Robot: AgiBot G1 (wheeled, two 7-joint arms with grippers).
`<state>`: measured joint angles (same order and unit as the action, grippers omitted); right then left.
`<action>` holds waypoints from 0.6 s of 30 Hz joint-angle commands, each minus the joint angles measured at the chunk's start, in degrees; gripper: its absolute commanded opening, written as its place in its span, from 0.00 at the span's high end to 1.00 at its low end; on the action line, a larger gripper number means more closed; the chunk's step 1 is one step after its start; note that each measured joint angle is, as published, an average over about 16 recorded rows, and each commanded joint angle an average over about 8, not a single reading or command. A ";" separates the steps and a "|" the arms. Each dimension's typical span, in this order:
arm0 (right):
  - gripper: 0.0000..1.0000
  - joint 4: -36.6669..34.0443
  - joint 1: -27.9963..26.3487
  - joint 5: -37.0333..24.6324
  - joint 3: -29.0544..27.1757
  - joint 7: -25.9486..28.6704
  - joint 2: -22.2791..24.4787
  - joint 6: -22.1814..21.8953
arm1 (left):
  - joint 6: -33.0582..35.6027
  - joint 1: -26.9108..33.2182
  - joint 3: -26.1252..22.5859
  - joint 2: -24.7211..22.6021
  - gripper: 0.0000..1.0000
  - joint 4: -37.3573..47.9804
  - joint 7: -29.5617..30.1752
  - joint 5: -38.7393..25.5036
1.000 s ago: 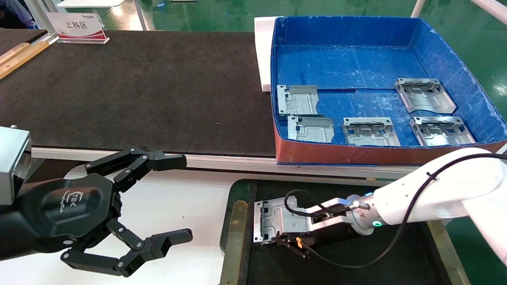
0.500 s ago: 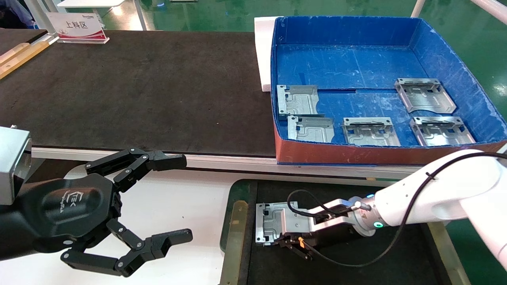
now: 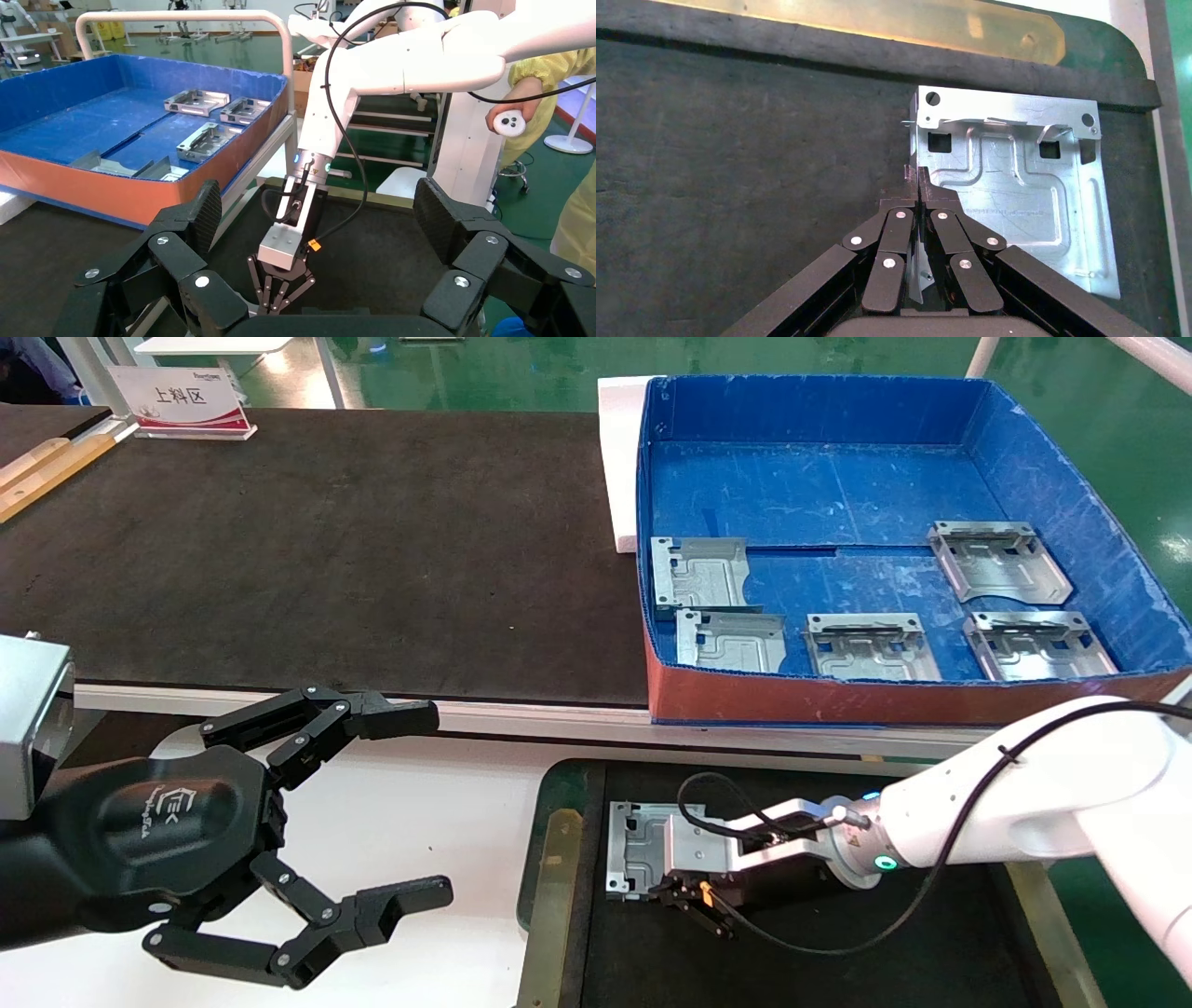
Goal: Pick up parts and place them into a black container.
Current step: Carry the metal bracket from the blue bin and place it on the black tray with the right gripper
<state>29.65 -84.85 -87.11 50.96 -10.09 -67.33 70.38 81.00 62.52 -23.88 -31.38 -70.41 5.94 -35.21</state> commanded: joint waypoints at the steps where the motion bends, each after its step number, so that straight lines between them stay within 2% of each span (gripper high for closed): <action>1: 0.64 -0.21 0.02 0.15 -0.06 -0.01 -0.09 0.12 | 0.00 0.00 0.00 0.00 0.00 0.00 0.00 0.00; 6: 0.04 -0.38 -0.04 0.35 -0.14 -0.06 -0.06 0.41 | 0.00 0.00 0.00 0.00 0.00 0.00 0.00 0.00; 7: 0.00 -0.37 -0.05 0.36 -0.16 -0.10 -0.02 0.38 | 0.00 0.00 0.00 0.00 0.00 0.00 0.00 0.00; 18: 0.00 0.94 -1.25 1.84 -1.30 0.50 1.50 1.21 | 0.00 0.00 0.00 0.00 0.00 0.00 0.00 0.00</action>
<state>31.17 -86.39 -84.28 49.13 -9.61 -65.28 72.59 81.00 62.52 -23.88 -31.38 -70.41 5.94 -35.21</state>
